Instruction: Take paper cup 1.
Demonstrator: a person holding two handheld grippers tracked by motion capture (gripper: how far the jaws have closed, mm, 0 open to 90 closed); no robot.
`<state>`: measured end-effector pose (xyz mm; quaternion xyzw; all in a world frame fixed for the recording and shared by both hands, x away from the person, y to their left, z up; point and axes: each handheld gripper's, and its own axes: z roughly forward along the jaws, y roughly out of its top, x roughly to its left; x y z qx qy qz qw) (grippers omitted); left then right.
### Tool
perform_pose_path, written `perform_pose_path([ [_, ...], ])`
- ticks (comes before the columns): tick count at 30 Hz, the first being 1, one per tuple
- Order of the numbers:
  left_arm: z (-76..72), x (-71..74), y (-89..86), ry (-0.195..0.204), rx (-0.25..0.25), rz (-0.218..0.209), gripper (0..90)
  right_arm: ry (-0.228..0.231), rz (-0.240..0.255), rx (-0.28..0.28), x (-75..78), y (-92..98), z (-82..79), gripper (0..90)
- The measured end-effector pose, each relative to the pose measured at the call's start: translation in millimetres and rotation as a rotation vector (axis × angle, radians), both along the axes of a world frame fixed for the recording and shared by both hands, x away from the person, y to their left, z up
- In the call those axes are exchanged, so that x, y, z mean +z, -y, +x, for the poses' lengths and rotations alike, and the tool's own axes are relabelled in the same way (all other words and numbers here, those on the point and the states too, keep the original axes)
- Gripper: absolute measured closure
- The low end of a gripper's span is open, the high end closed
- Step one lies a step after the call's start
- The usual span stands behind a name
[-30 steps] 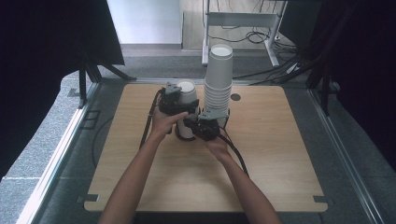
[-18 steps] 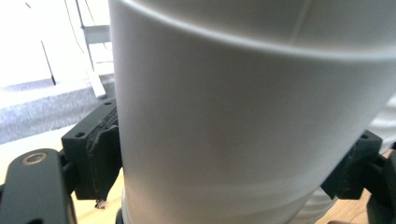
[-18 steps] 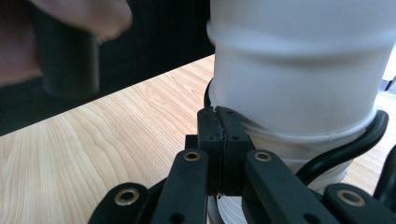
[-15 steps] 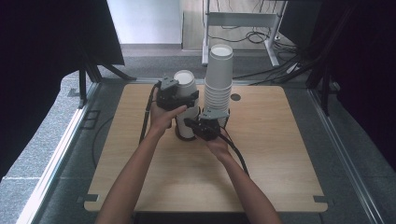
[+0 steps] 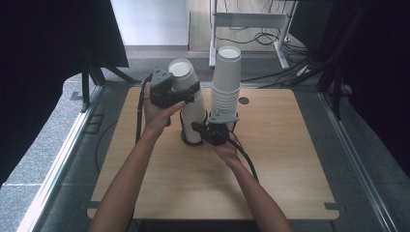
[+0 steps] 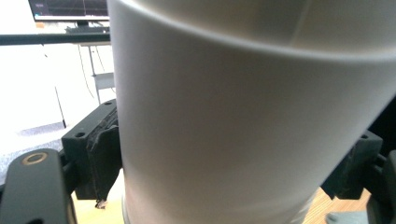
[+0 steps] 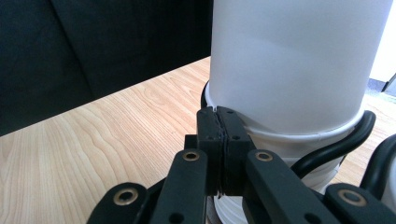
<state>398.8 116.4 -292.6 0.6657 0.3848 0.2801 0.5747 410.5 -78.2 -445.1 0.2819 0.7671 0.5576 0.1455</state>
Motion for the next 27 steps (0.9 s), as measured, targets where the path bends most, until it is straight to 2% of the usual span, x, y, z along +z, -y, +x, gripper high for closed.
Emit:
perform_pose_path([
  [7,-25.0,4.6,-16.4,0.017,-0.033,-0.034,14.9,-0.004,0.007,0.005,1.1,0.6,-1.7,88.1],
  [12,-35.9,2.6,-22.9,0.019,-0.057,-0.049,14.9,0.008,0.006,0.014,5.3,2.2,-5.2,86.9],
  [16,-45.1,-4.6,-26.7,0.022,-0.076,-0.038,14.9,0.026,0.002,0.020,10.6,5.9,-11.2,84.8],
  [20,-52.9,-14.2,-30.3,0.009,-0.097,-0.049,14.9,0.034,0.001,0.015,12.3,9.6,-19.4,82.0],
  [24,-62.4,-24.4,-33.4,0.005,-0.110,-0.057,14.9,0.044,-0.014,0.009,11.7,15.0,-26.7,80.5],
  [25,-66.9,-30.8,-33.9,-0.001,-0.115,-0.050,14.9,0.048,-0.028,0.006,10.2,18.4,-30.6,78.9],
  [27,-69.3,-34.2,-33.6,-0.002,-0.114,-0.045,14.9,0.048,-0.037,0.003,8.5,22.7,-35.7,76.5],
])
